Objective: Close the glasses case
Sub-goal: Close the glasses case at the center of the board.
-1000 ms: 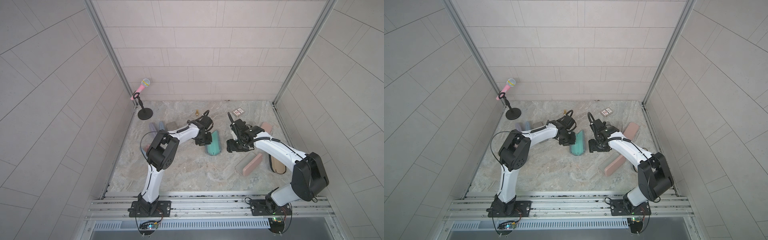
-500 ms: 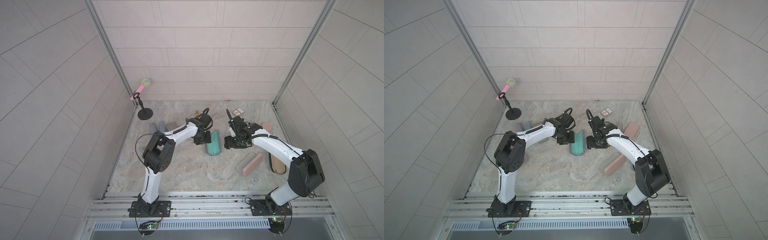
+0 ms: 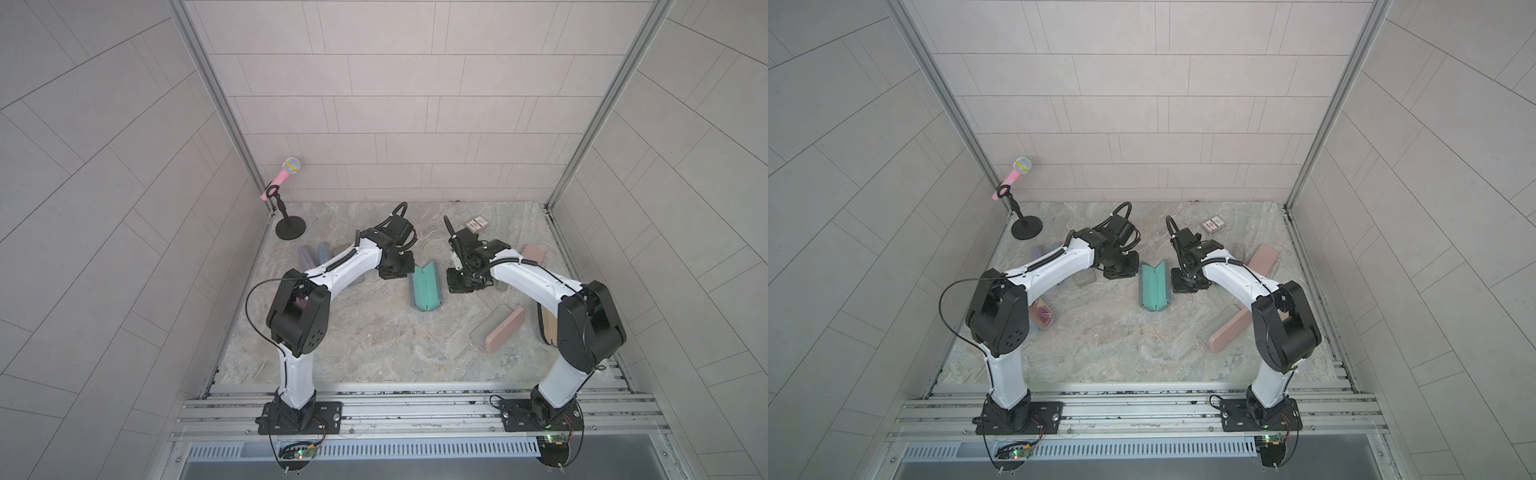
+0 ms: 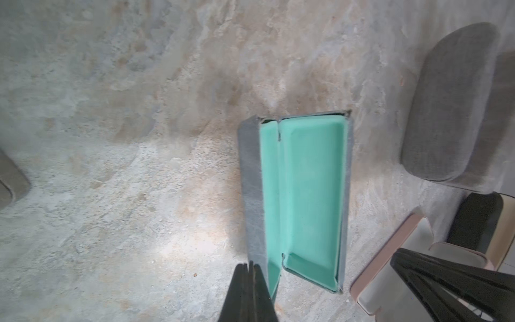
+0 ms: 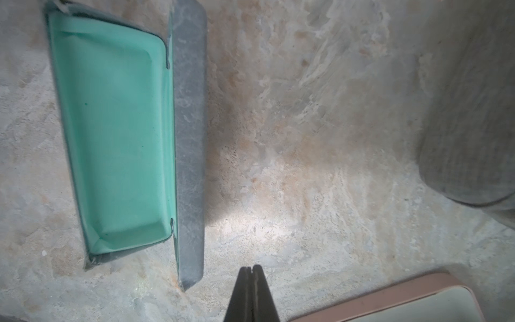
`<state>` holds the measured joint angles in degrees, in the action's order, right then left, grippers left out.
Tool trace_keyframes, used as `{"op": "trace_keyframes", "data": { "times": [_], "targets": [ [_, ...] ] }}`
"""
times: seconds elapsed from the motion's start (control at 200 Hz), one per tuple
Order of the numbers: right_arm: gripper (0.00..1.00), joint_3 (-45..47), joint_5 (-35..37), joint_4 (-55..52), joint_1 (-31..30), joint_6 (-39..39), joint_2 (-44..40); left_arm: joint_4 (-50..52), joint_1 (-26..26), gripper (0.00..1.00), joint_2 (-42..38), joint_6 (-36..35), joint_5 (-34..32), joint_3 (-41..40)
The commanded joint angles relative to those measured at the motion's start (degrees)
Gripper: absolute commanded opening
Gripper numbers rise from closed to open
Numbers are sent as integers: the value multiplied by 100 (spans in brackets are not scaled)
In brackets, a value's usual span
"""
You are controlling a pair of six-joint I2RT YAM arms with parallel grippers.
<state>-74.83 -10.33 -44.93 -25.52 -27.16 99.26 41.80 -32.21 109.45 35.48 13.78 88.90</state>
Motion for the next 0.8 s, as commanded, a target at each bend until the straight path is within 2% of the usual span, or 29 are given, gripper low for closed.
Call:
{"op": "trace_keyframes", "data": {
  "times": [0.0,0.55,0.796],
  "targets": [
    [0,-178,-50,-41,22,77,252,37,78,0,-50,-74,-32,-175],
    [1,-431,-590,193,-16,151,1049,3,46,0,963,-147,51,-25],
    [2,-688,-717,141,-107,278,1241,3,-194,0,1195,-55,151,301]
  ]
}}
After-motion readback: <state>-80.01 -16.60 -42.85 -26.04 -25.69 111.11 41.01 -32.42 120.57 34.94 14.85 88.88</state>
